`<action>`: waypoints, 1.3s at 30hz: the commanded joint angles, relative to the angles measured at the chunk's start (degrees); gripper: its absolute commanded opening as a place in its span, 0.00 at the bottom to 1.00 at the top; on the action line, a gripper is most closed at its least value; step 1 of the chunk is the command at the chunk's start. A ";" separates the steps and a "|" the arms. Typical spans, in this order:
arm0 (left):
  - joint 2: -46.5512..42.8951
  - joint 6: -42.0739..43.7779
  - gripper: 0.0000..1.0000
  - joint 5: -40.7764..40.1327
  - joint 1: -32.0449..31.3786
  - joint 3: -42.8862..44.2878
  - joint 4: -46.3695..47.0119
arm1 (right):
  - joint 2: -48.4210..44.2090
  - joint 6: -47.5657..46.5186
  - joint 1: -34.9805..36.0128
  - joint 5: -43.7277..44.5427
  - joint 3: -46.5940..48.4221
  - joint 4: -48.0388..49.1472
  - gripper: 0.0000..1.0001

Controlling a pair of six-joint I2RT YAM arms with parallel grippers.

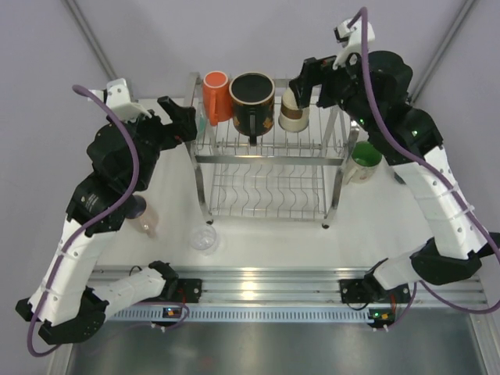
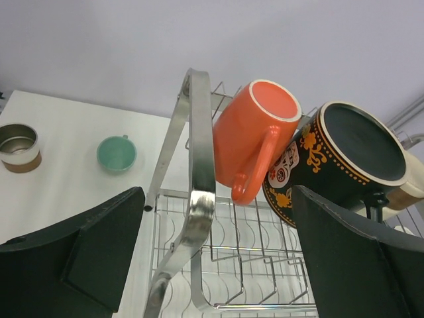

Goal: Load the cups into the dish rack

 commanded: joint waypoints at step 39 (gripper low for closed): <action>-10.48 -0.22 0.96 23.08 -0.04 -7.03 3.76 | 5.96 11.43 -55.78 -6.93 -24.18 9.88 0.65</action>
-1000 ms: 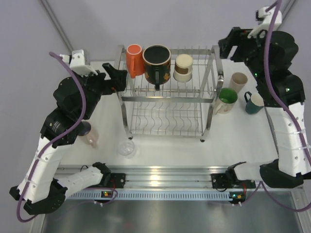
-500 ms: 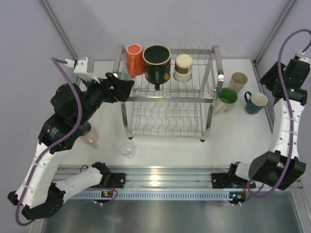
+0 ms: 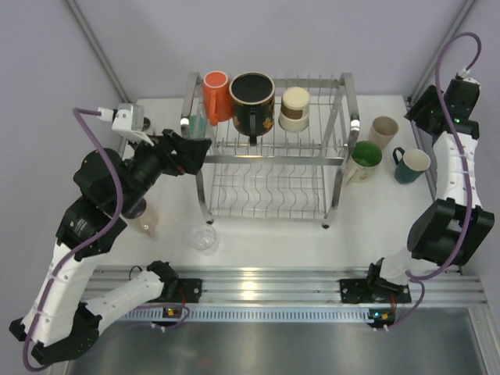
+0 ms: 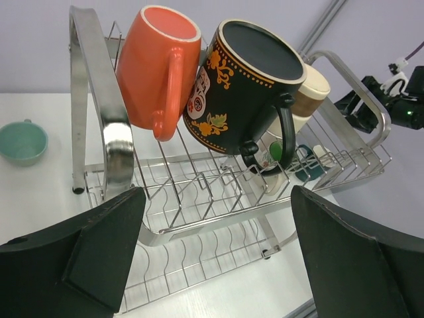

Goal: Load the cups into the dish rack

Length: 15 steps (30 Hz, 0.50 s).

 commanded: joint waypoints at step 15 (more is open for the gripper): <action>-4.79 2.37 0.96 -1.10 -0.04 -1.61 6.71 | -3.08 -0.68 0.33 4.31 -3.05 0.49 0.62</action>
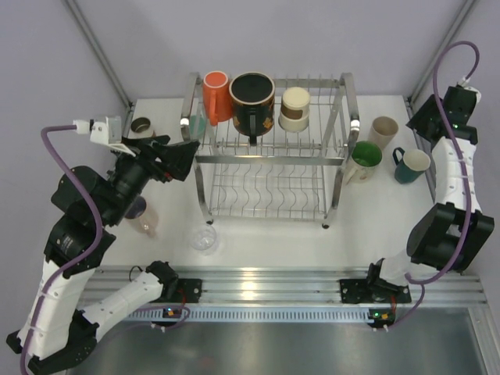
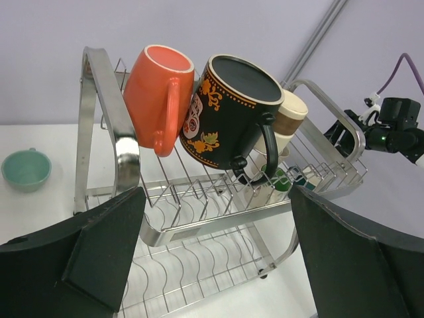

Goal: Load the cups into the dish rack

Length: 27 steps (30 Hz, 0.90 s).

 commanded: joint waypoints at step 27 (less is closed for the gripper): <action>3.19 -1.23 0.95 5.00 -0.04 5.24 3.24 | 24.81 -5.12 3.45 -6.73 18.52 -0.21 0.52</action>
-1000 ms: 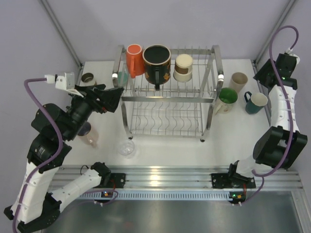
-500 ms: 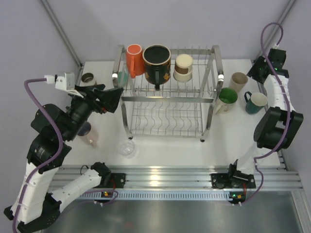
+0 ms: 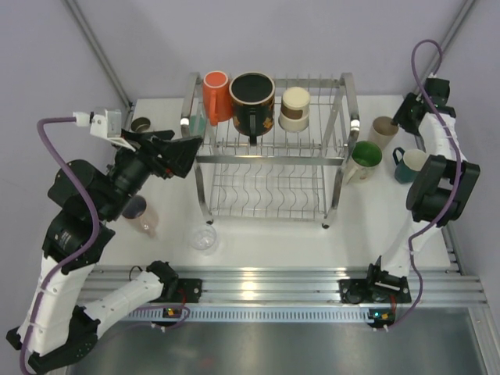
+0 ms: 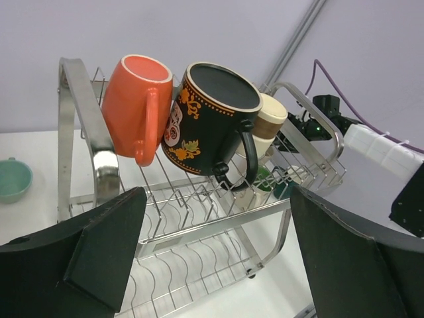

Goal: Load the cups into the dish rack

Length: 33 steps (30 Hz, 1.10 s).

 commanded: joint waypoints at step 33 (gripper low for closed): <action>17.78 -14.74 0.95 18.45 -0.04 19.77 14.06 | -29.87 9.74 -2.02 -10.35 6.65 15.24 0.00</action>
